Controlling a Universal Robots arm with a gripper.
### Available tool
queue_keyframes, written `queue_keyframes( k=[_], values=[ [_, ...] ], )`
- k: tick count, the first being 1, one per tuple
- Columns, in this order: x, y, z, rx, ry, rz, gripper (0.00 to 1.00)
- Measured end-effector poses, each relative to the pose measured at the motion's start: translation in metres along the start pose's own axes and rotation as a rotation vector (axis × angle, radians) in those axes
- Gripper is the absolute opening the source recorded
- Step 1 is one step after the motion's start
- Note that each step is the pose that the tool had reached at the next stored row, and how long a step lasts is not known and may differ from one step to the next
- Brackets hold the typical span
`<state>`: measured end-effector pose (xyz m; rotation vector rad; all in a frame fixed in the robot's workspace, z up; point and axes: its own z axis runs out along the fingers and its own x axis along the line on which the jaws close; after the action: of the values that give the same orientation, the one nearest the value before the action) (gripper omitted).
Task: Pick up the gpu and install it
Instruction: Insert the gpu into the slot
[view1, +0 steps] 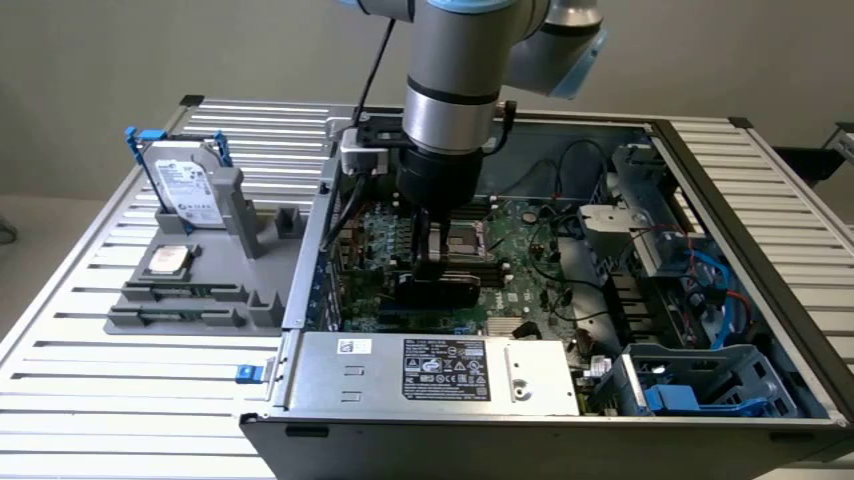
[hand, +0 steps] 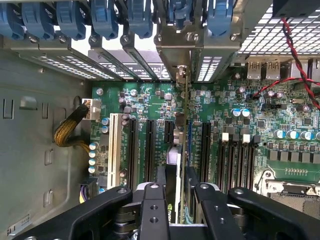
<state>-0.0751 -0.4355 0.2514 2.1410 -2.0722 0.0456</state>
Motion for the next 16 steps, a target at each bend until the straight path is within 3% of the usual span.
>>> queue_keyframes(
  k=[4,9,13,16],
  values=[
    [0.001,0.0006,-0.0063,0.0001,0.0012,0.000,0.42],
    [0.003,0.0022,-0.0221,-0.0005,0.0013,0.000,0.65],
    [0.005,0.0034,-0.0336,-0.0008,0.0013,0.000,0.76],
    [0.006,0.0044,-0.0433,-0.0011,0.0014,0.000,0.94]
  ],
)
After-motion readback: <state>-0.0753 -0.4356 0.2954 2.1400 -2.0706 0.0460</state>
